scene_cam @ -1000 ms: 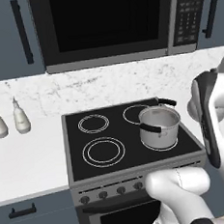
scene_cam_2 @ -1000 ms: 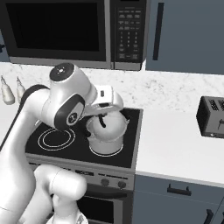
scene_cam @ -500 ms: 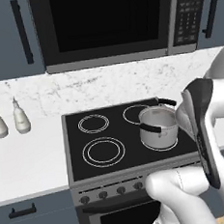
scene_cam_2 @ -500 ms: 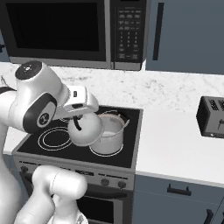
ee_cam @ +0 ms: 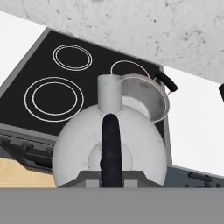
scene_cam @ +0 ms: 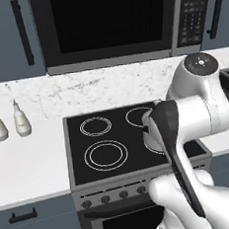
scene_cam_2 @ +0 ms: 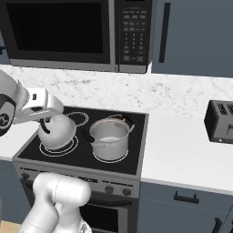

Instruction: Pick the kettle from the counter and place it on a stove burner. Then turn the burner on.

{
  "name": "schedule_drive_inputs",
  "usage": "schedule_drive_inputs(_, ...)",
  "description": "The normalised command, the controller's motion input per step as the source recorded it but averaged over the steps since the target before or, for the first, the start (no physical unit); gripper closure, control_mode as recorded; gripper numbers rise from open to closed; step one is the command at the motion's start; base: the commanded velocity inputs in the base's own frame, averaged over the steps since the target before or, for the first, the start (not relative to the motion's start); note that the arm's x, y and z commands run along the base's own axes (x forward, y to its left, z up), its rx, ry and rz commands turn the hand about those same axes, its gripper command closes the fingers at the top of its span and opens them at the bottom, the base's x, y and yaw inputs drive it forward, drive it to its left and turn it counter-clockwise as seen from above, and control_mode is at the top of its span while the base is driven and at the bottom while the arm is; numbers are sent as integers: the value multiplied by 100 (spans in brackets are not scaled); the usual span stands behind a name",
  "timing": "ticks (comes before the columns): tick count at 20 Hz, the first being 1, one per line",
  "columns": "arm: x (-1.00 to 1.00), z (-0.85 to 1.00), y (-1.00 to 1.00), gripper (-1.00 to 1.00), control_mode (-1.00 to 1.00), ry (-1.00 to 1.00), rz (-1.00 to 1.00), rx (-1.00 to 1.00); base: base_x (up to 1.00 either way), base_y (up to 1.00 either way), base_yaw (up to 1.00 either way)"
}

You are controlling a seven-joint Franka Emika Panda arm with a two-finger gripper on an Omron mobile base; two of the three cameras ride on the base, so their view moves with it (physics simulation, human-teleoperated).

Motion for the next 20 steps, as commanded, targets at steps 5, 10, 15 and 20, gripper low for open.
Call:
schedule_drive_inputs(5,12,4,100,100,-100,0,0,0,0,0,0)
schedule_drive_inputs(10,49,-26,97,100,-100,7,0,0,0,0,0)
schedule_drive_inputs(15,77,-65,48,100,-100,19,0,2,0,0,0)
schedule_drive_inputs(20,99,-70,3,100,-100,29,0,14,0,0,0)
